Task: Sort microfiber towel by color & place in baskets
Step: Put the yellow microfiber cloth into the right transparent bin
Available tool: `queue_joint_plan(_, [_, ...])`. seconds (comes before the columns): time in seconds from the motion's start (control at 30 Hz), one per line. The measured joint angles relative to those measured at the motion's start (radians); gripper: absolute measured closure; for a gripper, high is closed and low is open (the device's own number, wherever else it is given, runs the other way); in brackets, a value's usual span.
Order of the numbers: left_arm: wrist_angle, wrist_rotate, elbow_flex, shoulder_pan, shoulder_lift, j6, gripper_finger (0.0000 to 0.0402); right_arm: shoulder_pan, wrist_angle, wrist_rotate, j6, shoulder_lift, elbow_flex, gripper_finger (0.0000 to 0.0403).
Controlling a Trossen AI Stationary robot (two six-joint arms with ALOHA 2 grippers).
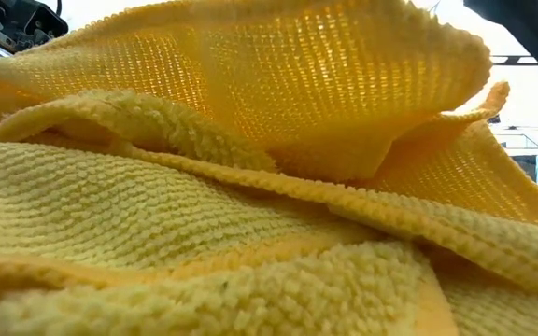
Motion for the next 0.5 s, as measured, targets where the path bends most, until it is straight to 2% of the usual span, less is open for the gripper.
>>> queue_joint_plan(0.13, [0.0, 0.0, 0.0, 0.0, 0.0, 0.0, 0.0401, 0.001, 0.004, 0.0, 0.001, 0.065, 0.0, 0.0131])
queue_joint_plan(0.5, [0.0, 0.0, 0.0, 0.0, 0.0, 0.0, 0.0401, 0.001, 0.003, 0.0, 0.026, 0.176, -0.002, 0.0134])
